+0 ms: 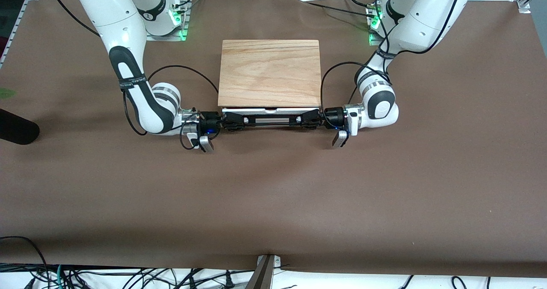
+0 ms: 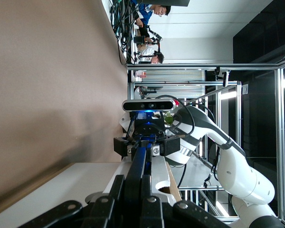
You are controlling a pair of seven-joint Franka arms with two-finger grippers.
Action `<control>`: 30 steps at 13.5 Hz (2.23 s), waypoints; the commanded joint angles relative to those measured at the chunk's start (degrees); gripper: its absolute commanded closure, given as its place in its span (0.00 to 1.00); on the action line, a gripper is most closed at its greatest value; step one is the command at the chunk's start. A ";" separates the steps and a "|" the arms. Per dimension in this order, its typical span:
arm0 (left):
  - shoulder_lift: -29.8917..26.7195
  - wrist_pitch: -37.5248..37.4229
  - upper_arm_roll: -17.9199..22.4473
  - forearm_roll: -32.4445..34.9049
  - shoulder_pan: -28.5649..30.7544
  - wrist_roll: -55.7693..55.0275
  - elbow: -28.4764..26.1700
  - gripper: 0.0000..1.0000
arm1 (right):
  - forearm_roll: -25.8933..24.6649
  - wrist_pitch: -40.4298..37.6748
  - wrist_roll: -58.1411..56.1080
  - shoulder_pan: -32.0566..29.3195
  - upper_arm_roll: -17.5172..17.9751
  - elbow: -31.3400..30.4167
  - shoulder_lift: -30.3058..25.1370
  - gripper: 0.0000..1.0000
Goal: Pull top drawer with both arms simultaneously
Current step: 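Pull the handle outward from the cabinet with both grippers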
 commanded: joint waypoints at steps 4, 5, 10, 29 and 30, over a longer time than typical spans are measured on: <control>0.36 -1.00 2.33 3.15 1.02 -4.01 2.39 1.00 | 2.84 1.11 6.78 -3.22 0.01 9.26 2.33 1.00; 0.36 -1.00 2.50 3.34 1.37 -4.98 3.09 1.00 | 1.88 1.11 7.23 -3.31 0.01 10.13 2.33 1.00; 0.27 -1.08 2.59 3.43 1.64 -6.48 3.45 1.00 | 0.90 1.11 9.08 -3.93 0.01 11.19 2.33 1.00; -3.94 -1.08 2.07 3.43 1.28 -7.09 -0.69 1.00 | -0.95 -4.34 10.84 -6.12 0.01 10.40 1.72 1.00; -3.94 -1.08 2.07 3.34 1.37 -7.10 -0.51 1.00 | -0.95 -4.34 10.84 -6.12 0.01 10.40 1.72 1.00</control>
